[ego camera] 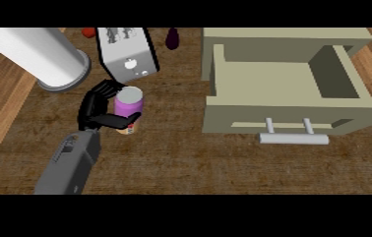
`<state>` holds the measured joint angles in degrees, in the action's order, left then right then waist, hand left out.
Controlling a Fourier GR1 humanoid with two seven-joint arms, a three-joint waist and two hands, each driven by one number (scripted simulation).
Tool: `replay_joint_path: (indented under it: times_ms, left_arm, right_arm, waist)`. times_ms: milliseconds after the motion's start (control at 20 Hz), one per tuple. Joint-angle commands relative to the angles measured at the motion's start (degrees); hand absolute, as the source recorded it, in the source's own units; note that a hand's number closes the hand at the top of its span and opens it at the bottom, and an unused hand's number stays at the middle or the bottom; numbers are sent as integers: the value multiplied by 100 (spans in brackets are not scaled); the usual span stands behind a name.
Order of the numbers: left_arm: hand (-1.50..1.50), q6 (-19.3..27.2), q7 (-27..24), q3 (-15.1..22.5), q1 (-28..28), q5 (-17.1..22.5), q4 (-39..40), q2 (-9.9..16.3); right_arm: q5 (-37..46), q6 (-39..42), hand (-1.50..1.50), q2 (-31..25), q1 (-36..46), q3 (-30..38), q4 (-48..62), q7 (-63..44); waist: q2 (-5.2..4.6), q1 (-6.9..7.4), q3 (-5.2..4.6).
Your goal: Pick up the can, place it into the drawer and close the drawer
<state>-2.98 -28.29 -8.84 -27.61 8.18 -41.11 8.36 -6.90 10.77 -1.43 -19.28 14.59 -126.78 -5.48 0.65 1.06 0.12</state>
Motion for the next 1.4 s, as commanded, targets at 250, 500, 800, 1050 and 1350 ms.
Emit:
replay_joint_path:
  times_ms: [250,500,800,1050,1350]
  left_arm:
    - [150,1093,1907,981,431,-449,-3092,-532]
    - [150,1528,3053,1193,-250,-608,-3456,-794]
    - [150,2174,4152,1774,-1316,-797,-3622,-831]
    - [150,2356,4274,1739,-2172,-884,-3128,-834]
    - [150,2831,4247,1945,-3214,-498,-2164,-835]
  right_arm:
    - [-26,-39,-150,3,147,136,3,-42]
    - [-329,296,-150,-195,166,398,343,173]
    - [-291,227,-150,-174,144,379,252,162]
    - [237,-19,-150,134,116,-109,350,471]
    - [-104,205,-150,-50,175,315,270,312]
  waist:
    - [-13,-13,-2]
    - [-48,-122,-8]
    - [-59,-191,-7]
    - [-67,-185,-9]
    - [-75,-236,-9]
